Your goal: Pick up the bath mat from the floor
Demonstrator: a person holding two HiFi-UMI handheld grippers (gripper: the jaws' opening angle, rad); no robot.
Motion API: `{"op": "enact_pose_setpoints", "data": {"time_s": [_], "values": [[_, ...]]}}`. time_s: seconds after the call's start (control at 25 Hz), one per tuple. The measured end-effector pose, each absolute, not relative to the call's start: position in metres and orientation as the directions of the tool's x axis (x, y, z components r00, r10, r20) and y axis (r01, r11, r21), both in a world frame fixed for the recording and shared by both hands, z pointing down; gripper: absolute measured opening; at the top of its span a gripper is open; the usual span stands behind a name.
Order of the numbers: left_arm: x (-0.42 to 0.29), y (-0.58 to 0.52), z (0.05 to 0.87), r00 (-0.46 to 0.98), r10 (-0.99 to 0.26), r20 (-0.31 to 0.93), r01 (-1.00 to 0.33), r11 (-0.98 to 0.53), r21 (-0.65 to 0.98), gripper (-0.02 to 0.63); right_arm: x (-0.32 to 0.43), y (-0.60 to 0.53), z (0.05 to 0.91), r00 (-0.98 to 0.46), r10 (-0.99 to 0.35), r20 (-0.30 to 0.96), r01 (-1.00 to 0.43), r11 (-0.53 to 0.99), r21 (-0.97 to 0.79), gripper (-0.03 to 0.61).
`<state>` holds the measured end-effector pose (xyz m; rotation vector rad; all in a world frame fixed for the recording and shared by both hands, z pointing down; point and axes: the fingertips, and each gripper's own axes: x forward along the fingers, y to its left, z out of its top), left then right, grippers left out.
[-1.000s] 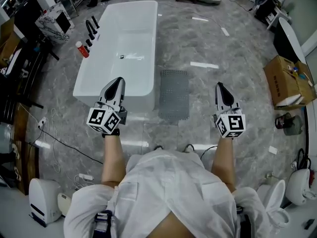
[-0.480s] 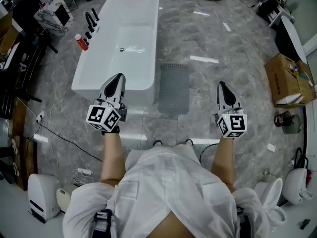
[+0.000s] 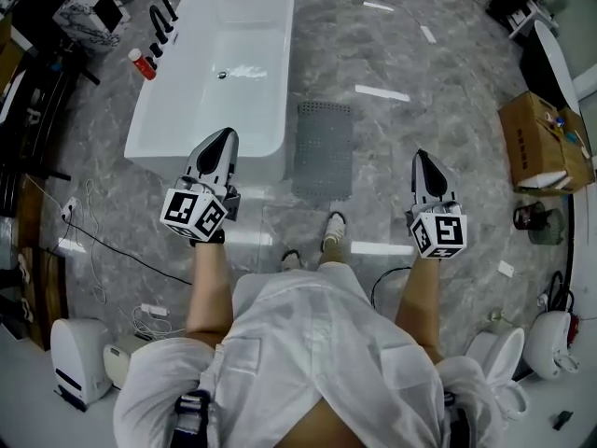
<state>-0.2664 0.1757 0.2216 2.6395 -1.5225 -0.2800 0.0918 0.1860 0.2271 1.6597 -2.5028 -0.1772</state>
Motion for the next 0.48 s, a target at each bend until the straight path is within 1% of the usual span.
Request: {"op": "enact_pose_setpoints", "data": {"time_s": [0.48], "values": [[-0.207, 0.073, 0.261, 0.507, -0.861, -0.039, -0.848, -0.506, 0.160, 0.015, 0.132, 0.085, 0.272, -0.415, -0.901, 0.125, -0.893, 0.430, 0.132, 0.028]]}}
